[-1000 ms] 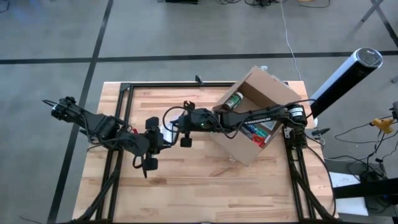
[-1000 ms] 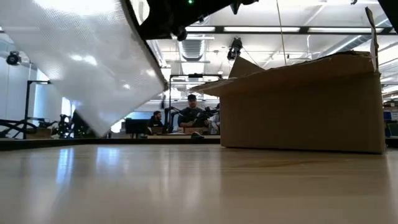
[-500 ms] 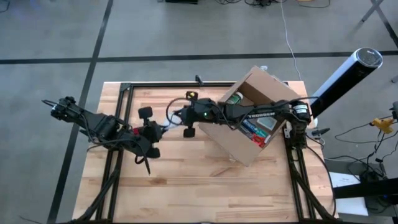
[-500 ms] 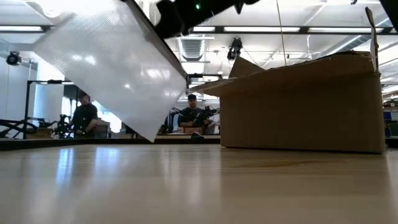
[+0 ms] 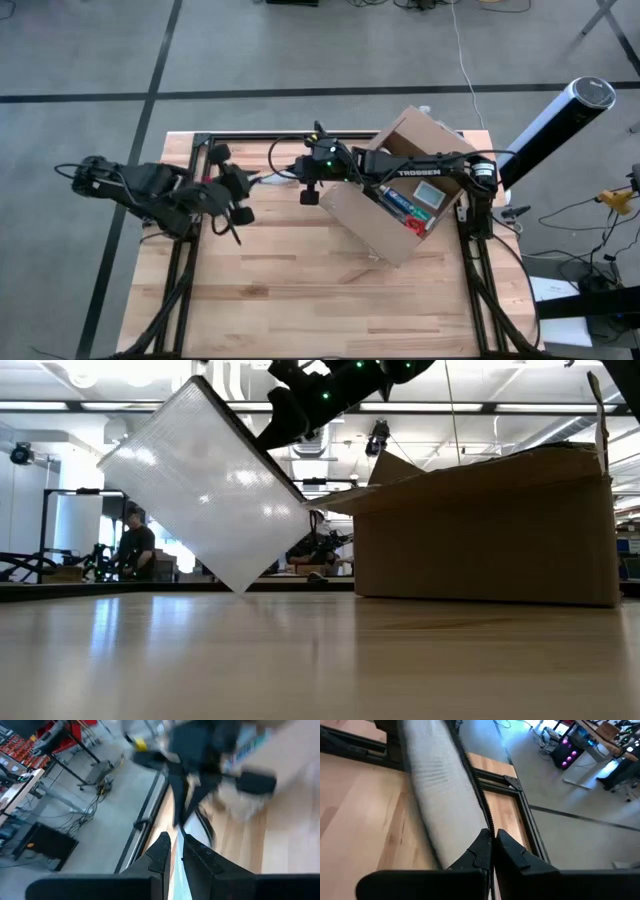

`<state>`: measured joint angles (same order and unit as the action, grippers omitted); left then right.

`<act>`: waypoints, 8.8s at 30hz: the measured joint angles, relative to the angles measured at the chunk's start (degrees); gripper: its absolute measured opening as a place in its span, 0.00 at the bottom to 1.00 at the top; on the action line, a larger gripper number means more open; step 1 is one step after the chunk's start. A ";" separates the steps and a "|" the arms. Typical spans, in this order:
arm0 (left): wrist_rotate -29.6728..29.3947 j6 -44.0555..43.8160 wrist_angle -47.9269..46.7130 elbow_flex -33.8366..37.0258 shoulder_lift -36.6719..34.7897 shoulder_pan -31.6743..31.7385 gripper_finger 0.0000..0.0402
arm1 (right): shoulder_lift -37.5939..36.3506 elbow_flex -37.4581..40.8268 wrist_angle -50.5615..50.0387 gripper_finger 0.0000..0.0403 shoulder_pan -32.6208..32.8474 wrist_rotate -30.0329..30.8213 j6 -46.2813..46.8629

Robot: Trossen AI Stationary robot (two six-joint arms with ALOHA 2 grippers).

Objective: Unpack boxes

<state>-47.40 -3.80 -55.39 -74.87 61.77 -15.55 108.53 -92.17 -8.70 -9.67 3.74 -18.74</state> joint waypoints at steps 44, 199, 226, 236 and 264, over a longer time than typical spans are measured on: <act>16.01 -12.28 13.94 -5.14 6.61 6.38 0.35 | -0.20 -22.29 -37.77 0.00 4.81 -10.23 16.37; 23.06 -22.92 -1.25 -4.18 1.87 13.03 0.00 | -4.92 5.03 -35.79 0.56 -22.14 -8.73 23.70; 24.13 -22.68 -1.27 -4.18 1.89 13.01 0.00 | -12.09 4.89 -54.06 0.56 -28.47 -11.19 7.42; 24.46 -22.78 -1.29 -4.18 1.89 13.01 0.00 | -7.57 5.57 -48.19 0.53 -30.54 -12.94 11.70; 25.86 -24.39 -1.27 -4.18 1.89 13.05 0.00 | -20.29 12.42 -51.05 0.54 -30.90 -12.78 21.83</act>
<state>-21.54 -28.18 -56.66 -79.05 63.66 -2.50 88.24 -79.74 -59.75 -40.57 -9.04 3.09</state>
